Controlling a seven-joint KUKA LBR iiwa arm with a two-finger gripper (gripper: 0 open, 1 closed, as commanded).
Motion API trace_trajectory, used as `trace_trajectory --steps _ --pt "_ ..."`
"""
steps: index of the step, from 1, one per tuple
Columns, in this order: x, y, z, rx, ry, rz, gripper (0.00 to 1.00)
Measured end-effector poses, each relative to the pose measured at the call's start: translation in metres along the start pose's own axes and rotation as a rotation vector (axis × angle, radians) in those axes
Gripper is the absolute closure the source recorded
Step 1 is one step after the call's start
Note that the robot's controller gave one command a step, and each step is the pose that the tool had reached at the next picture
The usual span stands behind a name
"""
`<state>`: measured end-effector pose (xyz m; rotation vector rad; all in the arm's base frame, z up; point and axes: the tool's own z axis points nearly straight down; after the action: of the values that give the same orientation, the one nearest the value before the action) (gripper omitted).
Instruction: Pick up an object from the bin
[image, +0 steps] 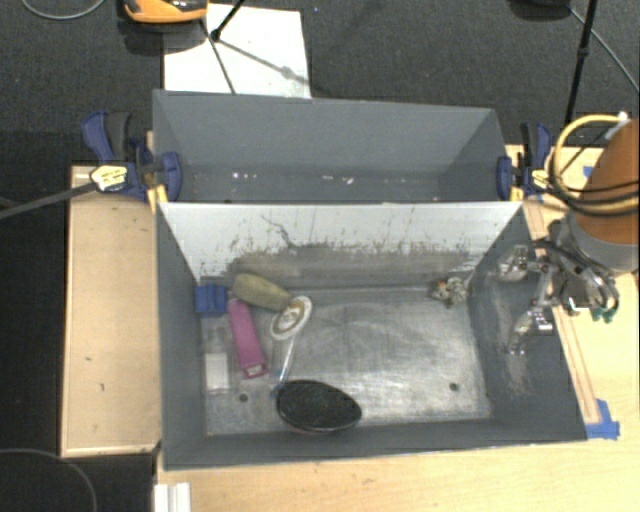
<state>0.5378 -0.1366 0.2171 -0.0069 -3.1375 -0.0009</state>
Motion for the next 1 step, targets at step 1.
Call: trace_trajectory --steps 1 --pt "0.0526 0.0660 0.0732 -0.004 0.006 0.024 0.00"
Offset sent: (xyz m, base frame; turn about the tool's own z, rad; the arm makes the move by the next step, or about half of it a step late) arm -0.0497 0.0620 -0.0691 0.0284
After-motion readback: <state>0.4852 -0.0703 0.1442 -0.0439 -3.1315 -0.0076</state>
